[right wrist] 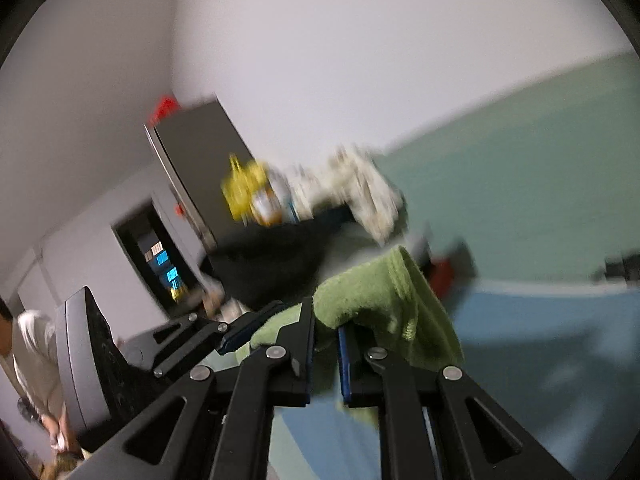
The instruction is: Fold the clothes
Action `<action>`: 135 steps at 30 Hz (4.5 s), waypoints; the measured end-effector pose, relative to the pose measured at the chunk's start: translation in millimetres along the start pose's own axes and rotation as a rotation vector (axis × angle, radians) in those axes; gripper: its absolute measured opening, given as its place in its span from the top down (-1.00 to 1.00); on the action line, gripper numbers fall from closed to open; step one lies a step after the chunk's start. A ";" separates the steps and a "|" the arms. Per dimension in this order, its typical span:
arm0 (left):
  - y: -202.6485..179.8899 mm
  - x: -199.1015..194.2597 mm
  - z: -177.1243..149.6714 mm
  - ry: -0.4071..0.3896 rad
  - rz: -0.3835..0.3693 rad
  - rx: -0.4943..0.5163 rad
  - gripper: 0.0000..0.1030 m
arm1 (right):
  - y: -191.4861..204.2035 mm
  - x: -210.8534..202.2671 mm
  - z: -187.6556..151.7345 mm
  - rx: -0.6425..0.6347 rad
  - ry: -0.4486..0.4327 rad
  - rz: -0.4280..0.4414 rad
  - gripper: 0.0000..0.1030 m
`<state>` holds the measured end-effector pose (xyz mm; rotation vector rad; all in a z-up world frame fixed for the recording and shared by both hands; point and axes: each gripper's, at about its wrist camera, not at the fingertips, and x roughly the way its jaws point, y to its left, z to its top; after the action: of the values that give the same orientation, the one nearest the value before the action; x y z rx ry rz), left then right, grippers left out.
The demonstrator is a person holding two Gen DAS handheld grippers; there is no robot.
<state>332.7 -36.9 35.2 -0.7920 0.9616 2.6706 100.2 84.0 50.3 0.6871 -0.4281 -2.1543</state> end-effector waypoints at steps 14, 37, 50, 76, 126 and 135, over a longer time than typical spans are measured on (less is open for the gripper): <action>-55.3 49.7 -112.8 0.482 -0.610 -0.878 -0.40 | -179.3 -46.3 -193.3 0.654 0.499 -0.463 -0.37; 15.0 66.7 -209.4 0.371 -0.484 -1.990 -0.42 | -154.8 103.7 -257.9 1.177 0.614 -0.037 0.83; -12.7 126.3 -195.9 0.340 -0.532 -2.235 0.85 | -114.3 74.8 -181.8 0.896 0.491 0.047 0.72; 30.3 91.8 -162.8 0.088 -0.777 -2.252 0.85 | -175.1 74.9 -265.6 1.273 0.337 0.116 -0.48; 30.0 164.3 -221.6 0.718 -0.738 -1.683 0.86 | -185.3 43.8 -206.4 0.732 0.488 -0.274 0.80; 28.8 136.0 -211.3 0.728 -0.712 -1.644 0.85 | -177.0 36.7 -198.0 0.585 0.571 -0.344 0.67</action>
<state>297.2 -193.7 -160.1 -1.8305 -1.5237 1.9211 93.8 149.5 -209.7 1.7538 -0.6648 -2.0074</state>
